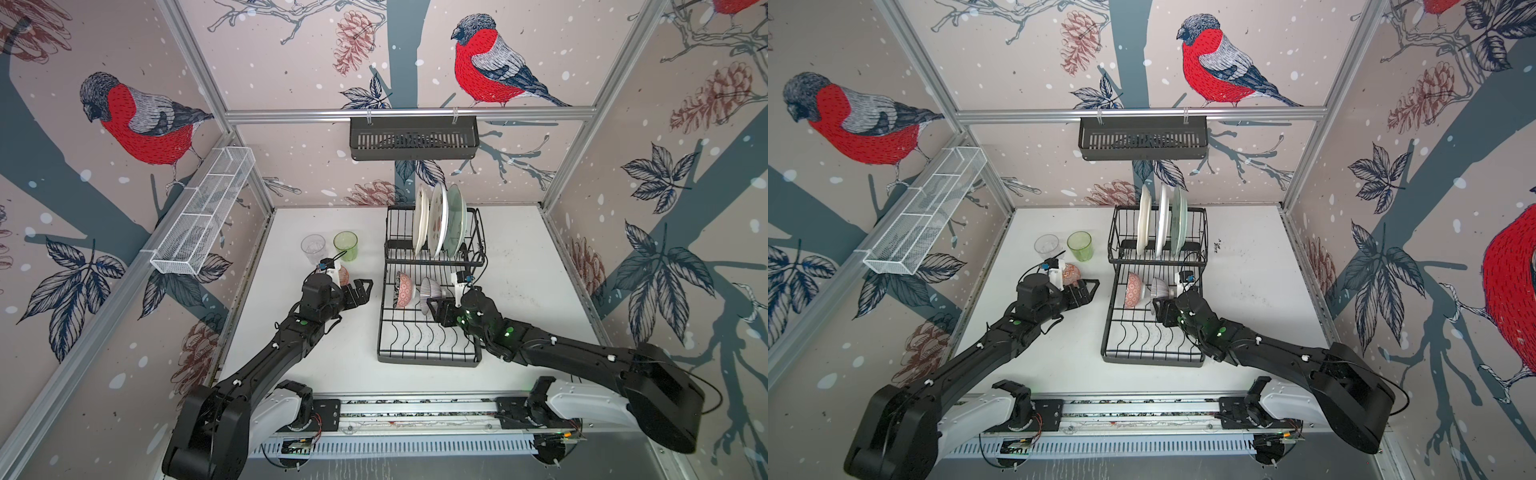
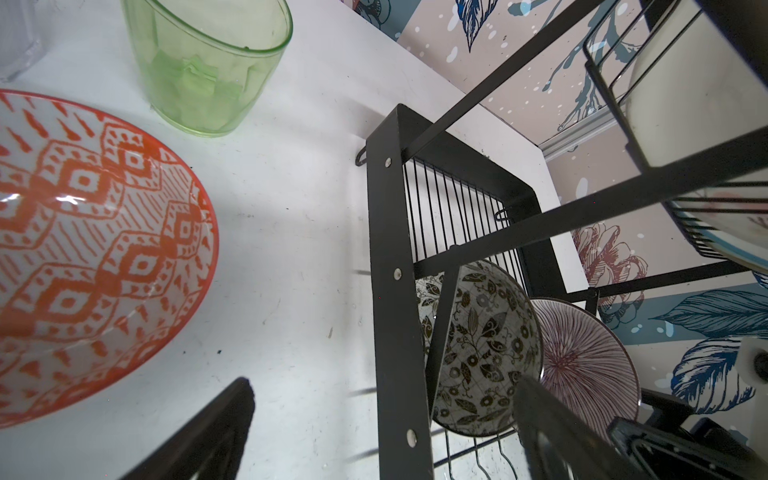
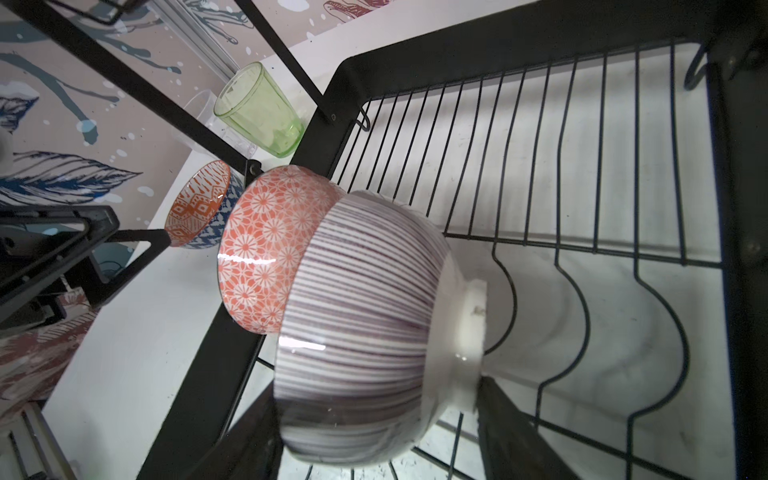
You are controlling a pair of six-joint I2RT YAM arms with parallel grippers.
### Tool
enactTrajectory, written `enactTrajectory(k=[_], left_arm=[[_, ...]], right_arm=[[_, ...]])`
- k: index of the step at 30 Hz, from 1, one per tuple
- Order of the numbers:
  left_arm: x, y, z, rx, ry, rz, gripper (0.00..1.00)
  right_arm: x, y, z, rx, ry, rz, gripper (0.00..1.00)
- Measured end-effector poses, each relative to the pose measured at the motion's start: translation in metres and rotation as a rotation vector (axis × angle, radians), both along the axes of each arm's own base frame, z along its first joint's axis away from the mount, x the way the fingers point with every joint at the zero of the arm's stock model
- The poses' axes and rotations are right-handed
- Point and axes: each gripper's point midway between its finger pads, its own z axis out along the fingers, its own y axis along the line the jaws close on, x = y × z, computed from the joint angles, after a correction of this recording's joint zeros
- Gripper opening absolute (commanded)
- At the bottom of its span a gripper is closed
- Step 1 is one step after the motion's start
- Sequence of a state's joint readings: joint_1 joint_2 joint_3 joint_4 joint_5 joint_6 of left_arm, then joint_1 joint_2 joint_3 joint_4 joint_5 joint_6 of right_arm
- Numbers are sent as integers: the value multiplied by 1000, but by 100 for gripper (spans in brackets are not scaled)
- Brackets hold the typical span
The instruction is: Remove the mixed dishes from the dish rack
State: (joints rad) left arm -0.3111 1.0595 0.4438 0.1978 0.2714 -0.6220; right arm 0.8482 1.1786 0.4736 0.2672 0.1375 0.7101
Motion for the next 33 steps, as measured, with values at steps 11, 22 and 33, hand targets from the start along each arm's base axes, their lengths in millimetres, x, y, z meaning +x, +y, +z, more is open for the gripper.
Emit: enactTrajectory(k=[11, 22, 33], left_arm=[[-3, -9, 13, -47, -26, -26, 98], [-28, -47, 21, -90, -25, -148, 97], [-39, -83, 4, -100, 36, -225, 97]], right_arm=[[-8, -6, 13, 121, 41, 6, 49], [-15, -10, 35, 221, 32, 11, 47], [-17, -4, 61, 311, 7, 45, 47]])
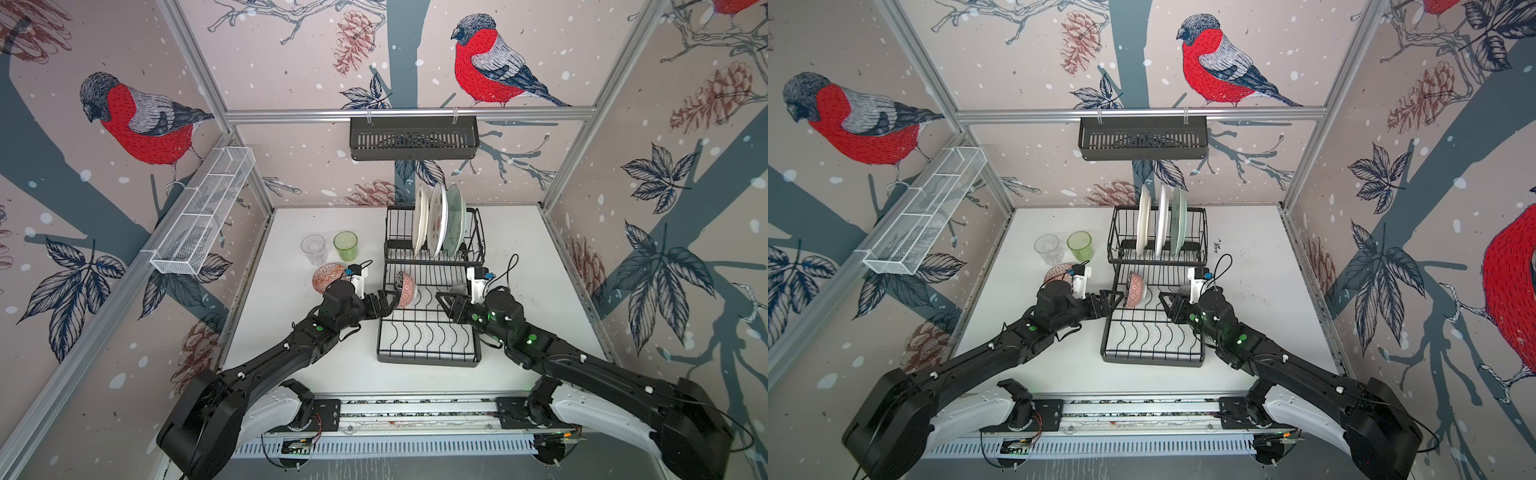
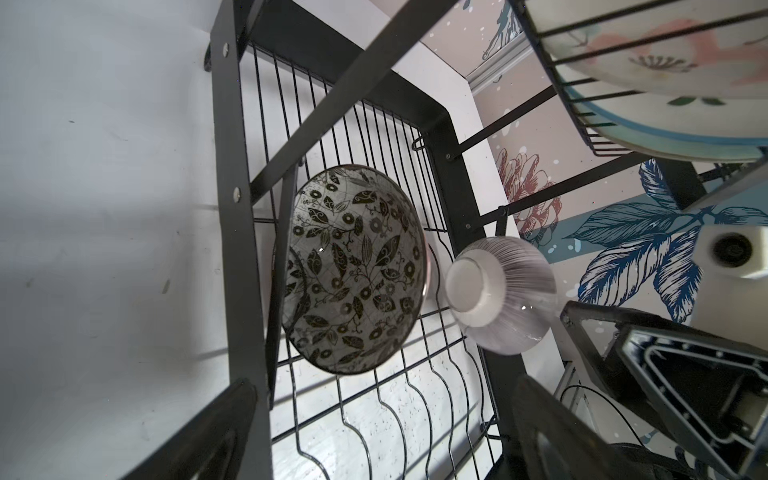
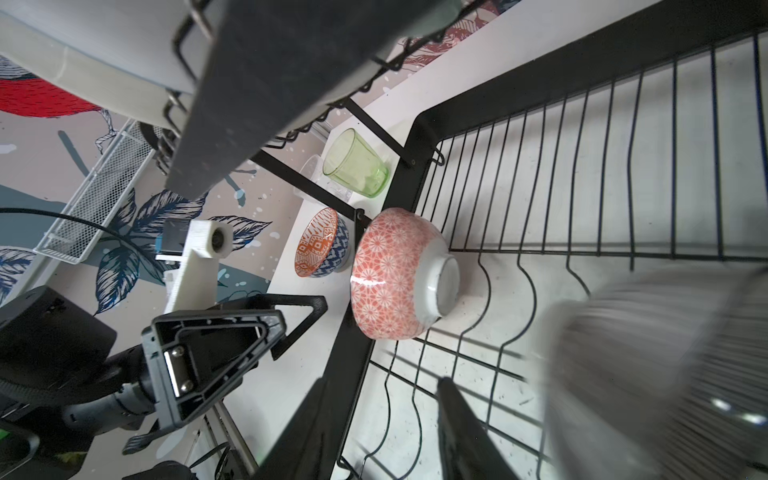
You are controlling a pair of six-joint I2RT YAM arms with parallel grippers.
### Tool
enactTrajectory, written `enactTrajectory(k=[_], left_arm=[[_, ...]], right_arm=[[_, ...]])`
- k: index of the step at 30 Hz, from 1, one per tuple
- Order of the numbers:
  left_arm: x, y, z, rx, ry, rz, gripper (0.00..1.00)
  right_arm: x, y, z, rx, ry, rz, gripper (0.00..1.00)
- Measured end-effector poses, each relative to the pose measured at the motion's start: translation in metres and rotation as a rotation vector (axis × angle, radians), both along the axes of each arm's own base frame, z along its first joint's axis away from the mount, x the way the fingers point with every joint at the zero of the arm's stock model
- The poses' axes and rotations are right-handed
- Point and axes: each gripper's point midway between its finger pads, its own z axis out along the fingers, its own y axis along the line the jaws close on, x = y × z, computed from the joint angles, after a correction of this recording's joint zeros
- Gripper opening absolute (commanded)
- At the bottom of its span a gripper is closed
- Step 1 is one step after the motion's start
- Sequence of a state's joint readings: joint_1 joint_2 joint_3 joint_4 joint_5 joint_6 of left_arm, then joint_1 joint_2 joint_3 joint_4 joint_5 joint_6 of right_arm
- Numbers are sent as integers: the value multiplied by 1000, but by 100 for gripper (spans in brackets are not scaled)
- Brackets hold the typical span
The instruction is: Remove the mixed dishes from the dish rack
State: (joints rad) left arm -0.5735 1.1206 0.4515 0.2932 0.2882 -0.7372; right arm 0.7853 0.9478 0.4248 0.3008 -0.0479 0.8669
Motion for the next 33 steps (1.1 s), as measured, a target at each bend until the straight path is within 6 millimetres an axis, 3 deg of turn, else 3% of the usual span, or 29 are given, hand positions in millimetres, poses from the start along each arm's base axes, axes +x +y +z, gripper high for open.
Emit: enactTrajectory(k=[7, 17, 26, 33], left_arm=[[-1, -5, 0, -14, 10, -2, 97], [3, -7, 6, -16, -2, 2, 97], [4, -8, 4, -9, -2, -1, 97], [4, -7, 8, -11, -15, -4, 97]], right_arm=[[8, -13, 2, -74, 36, -87, 53], [12, -42, -30, -279, 103, -187, 62], [13, -41, -50, -330, 146, -185, 64], [18, -37, -68, -381, 214, -192, 59]])
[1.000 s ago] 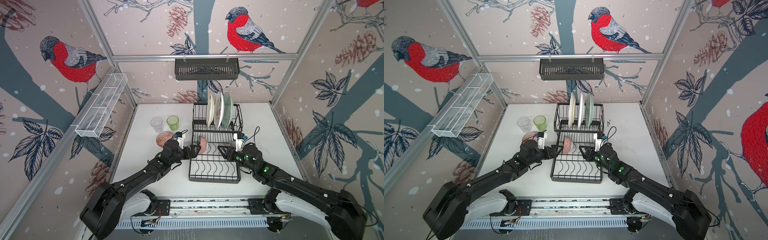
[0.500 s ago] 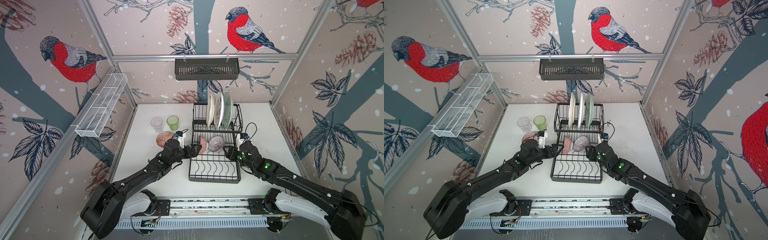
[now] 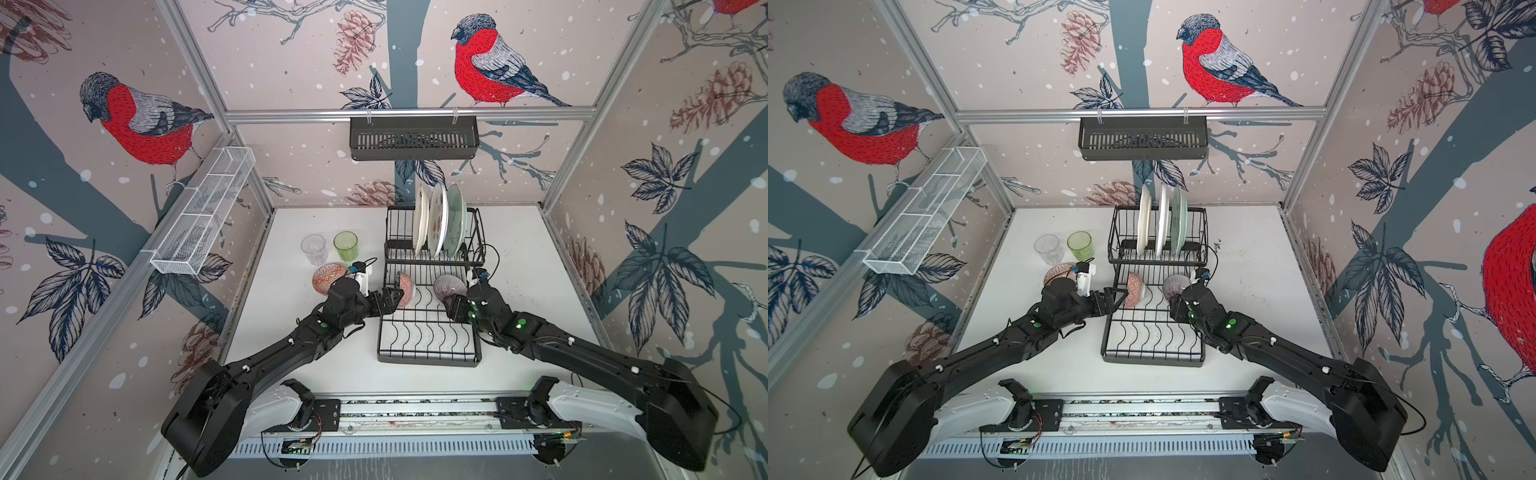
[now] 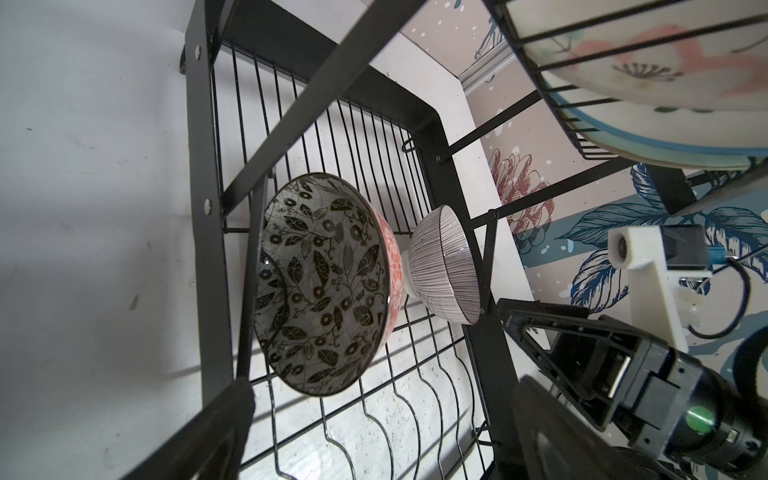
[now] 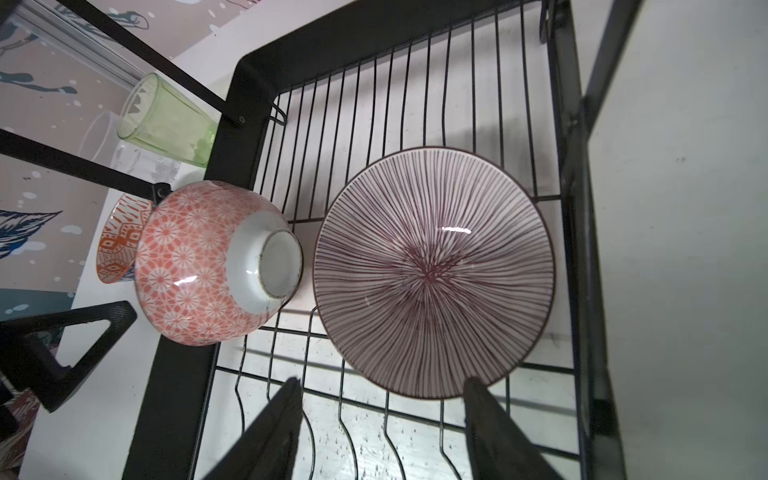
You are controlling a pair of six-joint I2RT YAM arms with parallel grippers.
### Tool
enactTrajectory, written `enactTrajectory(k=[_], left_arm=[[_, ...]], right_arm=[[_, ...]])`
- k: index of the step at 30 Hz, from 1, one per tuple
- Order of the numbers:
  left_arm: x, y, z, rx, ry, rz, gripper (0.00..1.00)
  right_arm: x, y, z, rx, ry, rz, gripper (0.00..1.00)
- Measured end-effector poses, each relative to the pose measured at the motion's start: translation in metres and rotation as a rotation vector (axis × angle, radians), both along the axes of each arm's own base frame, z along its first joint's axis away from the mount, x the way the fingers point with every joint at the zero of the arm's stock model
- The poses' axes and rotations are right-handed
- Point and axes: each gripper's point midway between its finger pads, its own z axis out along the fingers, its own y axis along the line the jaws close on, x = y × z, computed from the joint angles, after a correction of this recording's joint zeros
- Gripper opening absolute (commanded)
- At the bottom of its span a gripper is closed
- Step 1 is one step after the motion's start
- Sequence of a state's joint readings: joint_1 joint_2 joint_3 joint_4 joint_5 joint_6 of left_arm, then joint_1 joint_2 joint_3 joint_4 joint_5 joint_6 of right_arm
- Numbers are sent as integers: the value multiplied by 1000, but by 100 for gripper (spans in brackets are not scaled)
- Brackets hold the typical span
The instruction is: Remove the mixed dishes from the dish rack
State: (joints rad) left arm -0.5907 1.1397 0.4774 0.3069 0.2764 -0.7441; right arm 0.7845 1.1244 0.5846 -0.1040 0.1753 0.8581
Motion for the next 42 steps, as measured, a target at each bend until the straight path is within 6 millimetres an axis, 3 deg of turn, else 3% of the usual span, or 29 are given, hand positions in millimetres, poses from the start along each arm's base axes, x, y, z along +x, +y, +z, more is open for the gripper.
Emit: enactTrajectory(k=[10, 17, 22, 32, 38, 42], left_arm=[[1, 2, 3, 14, -23, 8, 97], [1, 3, 1, 33, -24, 0, 97], [1, 3, 0, 37, -25, -2, 97], [0, 5, 3, 38, -34, 3, 97], [-2, 10, 1, 48, -34, 18, 97], [-3, 10, -1, 49, -32, 20, 97]], right_arm=[[2, -1, -17, -55, 88, -32, 59], [-4, 19, 0, 39, 72, 76, 65], [-4, 30, 0, 4, 79, 139, 65], [12, 31, -22, -228, 57, 201, 42], [10, 29, -27, -278, 49, 211, 39], [8, 31, -30, -309, 39, 227, 27]])
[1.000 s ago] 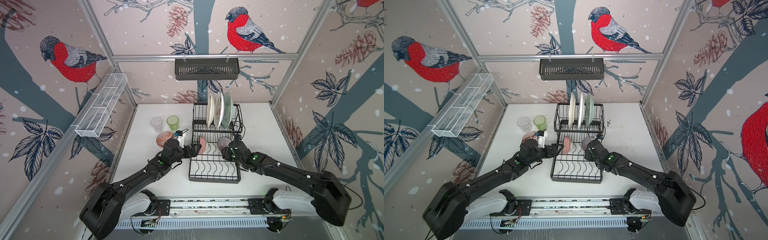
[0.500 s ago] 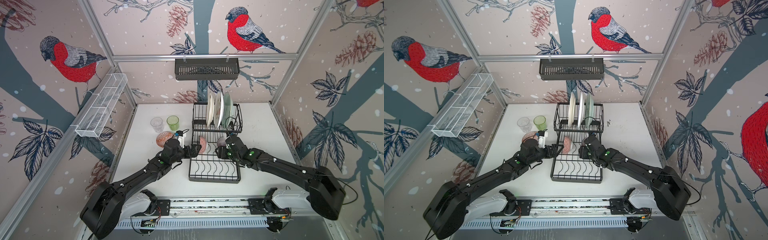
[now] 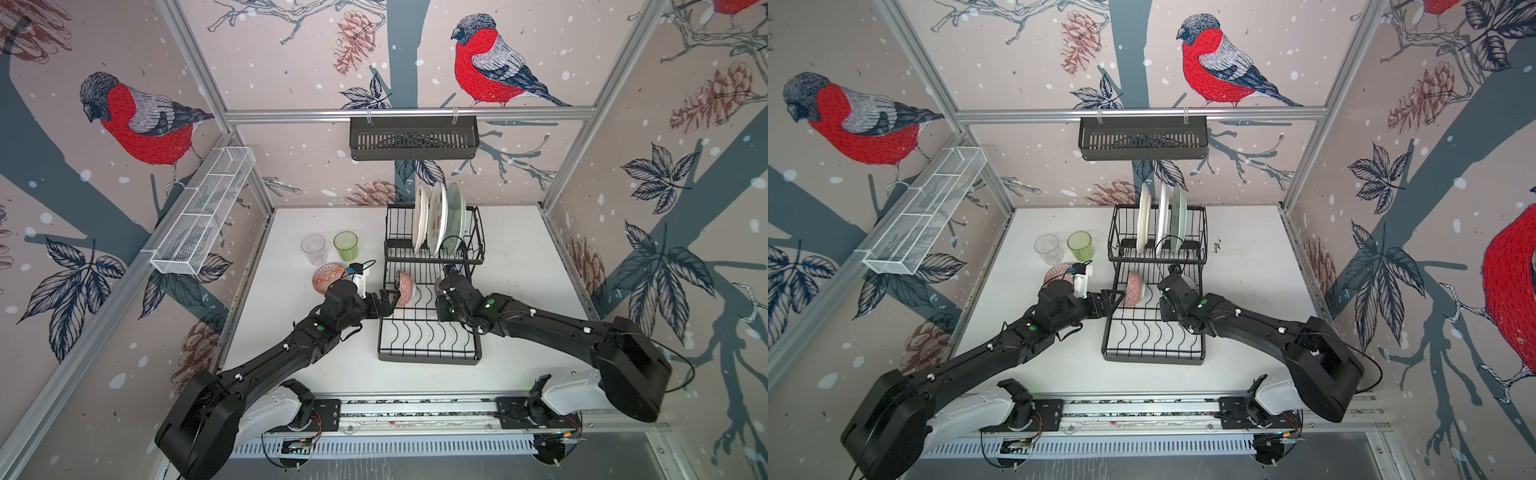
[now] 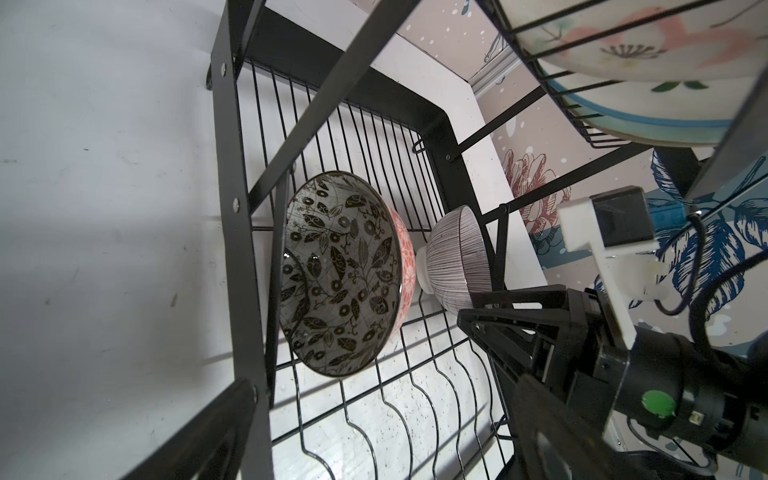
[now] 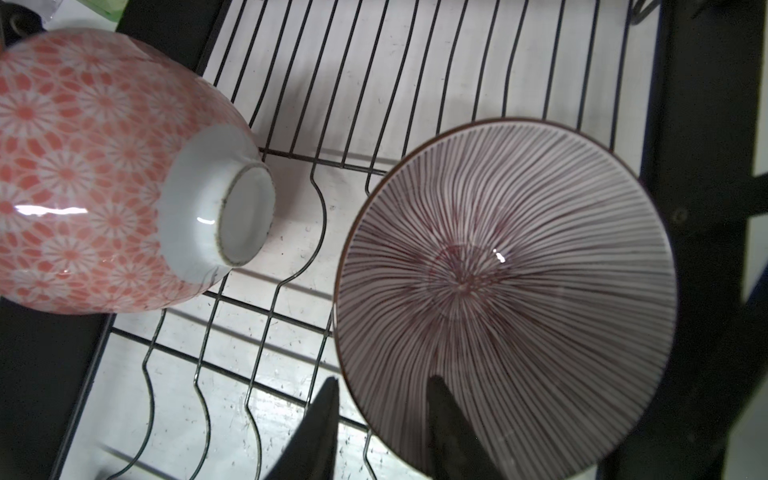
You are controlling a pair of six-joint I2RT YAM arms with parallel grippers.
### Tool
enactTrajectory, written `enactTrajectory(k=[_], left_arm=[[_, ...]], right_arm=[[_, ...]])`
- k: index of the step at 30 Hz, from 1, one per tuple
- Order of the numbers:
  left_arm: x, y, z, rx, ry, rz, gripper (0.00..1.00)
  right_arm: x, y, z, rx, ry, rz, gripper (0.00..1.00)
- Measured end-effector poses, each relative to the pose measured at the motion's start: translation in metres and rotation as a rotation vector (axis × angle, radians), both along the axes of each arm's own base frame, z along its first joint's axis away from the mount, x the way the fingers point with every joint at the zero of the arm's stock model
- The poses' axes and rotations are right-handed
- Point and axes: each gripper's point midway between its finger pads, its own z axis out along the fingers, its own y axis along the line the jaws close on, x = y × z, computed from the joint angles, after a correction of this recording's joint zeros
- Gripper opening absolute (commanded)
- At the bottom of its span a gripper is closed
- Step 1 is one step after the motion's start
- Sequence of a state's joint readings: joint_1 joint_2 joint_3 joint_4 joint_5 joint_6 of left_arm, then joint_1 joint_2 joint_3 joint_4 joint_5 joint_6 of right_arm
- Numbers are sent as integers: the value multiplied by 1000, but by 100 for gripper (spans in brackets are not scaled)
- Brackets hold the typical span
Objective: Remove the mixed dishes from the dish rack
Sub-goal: 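Tilt and lift the striped bowl clear of the rack with right gripper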
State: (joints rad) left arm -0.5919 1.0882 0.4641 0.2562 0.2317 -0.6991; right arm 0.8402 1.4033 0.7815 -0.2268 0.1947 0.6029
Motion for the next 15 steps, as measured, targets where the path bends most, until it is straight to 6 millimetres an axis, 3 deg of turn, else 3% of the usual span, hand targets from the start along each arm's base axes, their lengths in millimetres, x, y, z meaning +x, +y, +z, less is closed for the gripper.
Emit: enactTrajectory(k=[5, 15], left_arm=[[0, 1, 2, -1, -5, 3, 97], [5, 14, 10, 11, -41, 73, 97]], right_arm=[[-3, 3, -1, -18, -16, 10, 13], [-1, 6, 14, -14, -81, 0, 4]])
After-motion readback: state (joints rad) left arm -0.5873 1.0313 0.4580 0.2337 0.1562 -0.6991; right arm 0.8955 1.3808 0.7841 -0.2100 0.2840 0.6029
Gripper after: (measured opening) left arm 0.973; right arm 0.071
